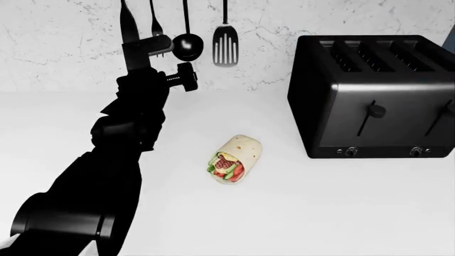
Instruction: Pick the boxed food and boxed food from the counter and place them in the cabinets closest to them.
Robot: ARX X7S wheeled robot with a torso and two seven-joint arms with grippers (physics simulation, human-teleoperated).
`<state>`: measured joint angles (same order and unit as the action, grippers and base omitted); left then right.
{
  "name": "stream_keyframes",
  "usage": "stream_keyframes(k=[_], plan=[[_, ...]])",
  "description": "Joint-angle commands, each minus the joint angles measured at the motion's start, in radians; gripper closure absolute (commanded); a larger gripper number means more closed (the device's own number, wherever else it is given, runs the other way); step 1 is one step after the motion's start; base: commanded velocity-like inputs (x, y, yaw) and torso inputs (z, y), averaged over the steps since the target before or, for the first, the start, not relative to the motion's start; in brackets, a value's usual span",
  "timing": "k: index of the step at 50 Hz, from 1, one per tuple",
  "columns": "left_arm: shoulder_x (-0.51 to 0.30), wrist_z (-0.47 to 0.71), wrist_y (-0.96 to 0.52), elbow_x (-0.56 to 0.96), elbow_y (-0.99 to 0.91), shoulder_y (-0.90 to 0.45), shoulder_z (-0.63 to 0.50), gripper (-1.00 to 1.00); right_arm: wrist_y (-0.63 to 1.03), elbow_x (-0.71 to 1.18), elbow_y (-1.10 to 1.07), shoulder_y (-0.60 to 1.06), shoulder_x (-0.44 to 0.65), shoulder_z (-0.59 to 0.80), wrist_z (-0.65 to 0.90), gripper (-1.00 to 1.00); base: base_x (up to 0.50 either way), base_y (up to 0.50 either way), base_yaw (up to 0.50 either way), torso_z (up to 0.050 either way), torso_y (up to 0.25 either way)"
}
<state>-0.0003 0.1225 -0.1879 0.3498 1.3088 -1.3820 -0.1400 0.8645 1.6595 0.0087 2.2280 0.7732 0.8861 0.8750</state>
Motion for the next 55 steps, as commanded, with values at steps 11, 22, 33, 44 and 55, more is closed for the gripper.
stream_keyframes(k=[11, 22, 33, 44, 55], plan=[[0.000, -0.008, -0.002, 0.004, 0.000, 0.000, -0.008, -1.00, 0.073, -0.066, -0.070, 0.056, 0.032, 0.002, 0.039, -1.00, 0.00, 0.00, 0.00, 0.000, 0.000], [0.000, -0.008, -0.003, 0.001, 0.000, 0.000, -0.008, -1.00, 0.086, -0.079, -0.082, 0.049, 0.047, -0.018, 0.060, -1.00, -0.10, -0.05, 0.00, 0.000, 0.000], [0.000, -0.095, 0.075, 0.155, 0.000, -0.110, -0.013, -1.00, 0.114, -0.008, -0.126, 0.045, 0.069, -0.055, 0.112, -1.00, -0.50, -0.21, 0.00, 0.000, 0.000], [-0.161, 0.158, -0.416, 0.394, -1.022, 0.223, -0.019, -1.00, 0.029, 0.177, -0.289, -0.061, 0.111, -0.132, 0.190, -1.00, -0.50, -0.06, 0.00, 0.000, 0.000], [-0.268, 0.261, -0.532, 0.523, -1.484, 0.494, 0.024, -1.00, -0.139, 0.183, -0.498, -0.292, 0.170, -0.182, 0.199, -1.00, -0.50, 0.00, 0.00, 0.000, 0.000]])
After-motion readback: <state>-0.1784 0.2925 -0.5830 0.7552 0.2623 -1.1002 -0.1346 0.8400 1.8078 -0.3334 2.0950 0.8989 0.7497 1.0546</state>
